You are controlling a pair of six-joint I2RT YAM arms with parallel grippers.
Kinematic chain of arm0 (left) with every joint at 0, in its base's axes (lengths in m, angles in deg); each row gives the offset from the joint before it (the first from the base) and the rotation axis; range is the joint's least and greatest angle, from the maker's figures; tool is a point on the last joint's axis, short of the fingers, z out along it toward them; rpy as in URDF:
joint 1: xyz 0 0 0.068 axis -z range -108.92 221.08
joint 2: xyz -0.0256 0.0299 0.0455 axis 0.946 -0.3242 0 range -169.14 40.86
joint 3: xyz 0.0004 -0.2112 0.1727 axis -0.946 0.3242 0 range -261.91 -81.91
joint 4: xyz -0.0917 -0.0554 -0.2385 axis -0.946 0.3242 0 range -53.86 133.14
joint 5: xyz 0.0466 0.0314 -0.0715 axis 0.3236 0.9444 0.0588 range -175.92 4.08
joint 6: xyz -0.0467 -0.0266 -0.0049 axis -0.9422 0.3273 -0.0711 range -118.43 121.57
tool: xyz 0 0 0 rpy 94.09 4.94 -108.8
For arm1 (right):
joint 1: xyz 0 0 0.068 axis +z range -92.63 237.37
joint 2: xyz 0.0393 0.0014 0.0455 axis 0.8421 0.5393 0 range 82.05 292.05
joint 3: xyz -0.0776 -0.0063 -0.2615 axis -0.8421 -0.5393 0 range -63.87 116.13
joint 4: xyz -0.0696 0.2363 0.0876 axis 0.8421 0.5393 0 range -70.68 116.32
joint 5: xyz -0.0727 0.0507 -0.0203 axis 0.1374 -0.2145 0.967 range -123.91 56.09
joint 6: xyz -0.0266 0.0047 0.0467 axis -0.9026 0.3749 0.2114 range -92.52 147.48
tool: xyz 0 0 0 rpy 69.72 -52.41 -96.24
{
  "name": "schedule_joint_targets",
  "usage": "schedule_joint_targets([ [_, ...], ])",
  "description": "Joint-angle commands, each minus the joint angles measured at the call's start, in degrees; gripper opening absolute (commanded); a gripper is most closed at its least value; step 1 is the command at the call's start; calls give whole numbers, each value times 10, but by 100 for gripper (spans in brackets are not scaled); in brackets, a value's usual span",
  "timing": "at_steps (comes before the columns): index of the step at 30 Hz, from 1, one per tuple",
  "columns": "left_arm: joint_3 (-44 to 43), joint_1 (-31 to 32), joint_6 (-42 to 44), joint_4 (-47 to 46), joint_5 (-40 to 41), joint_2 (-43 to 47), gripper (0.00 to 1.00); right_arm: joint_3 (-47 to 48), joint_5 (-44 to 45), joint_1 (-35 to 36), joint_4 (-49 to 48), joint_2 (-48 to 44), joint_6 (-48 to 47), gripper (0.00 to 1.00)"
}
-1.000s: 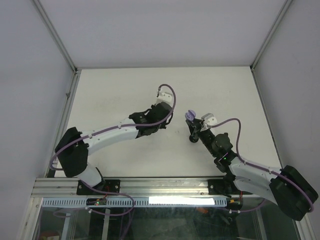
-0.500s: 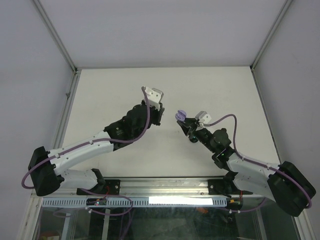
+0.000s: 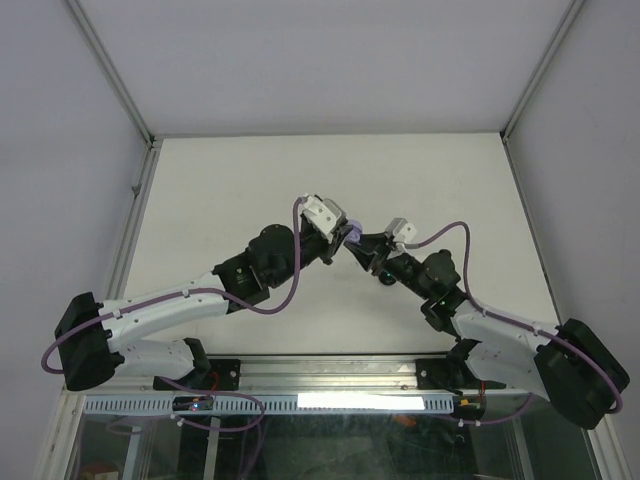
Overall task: Insert the wireless bluetooth earbuds into the charging case
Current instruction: Place the earbud in the charging case.
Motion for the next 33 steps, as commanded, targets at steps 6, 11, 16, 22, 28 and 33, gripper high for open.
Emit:
schedule_joint_targets([
  [6,-3,26,80,-63,1,-10,12,32,-18,7,-16,2,16,0],
  [11,-5,40,106,-52,31,-22,12,30,-17,7,-17,-2,18,0],
  [16,-8,60,135,-43,74,-30,11,29,-15,7,-17,-5,18,0],
  [22,-10,65,149,-40,92,-26,11,28,-17,8,-17,-6,19,0],
  [28,-12,66,157,-39,103,-26,11,26,-19,8,-17,-7,19,0],
  [33,-14,68,160,-31,99,-29,11,24,-15,8,-17,-11,17,0],
])
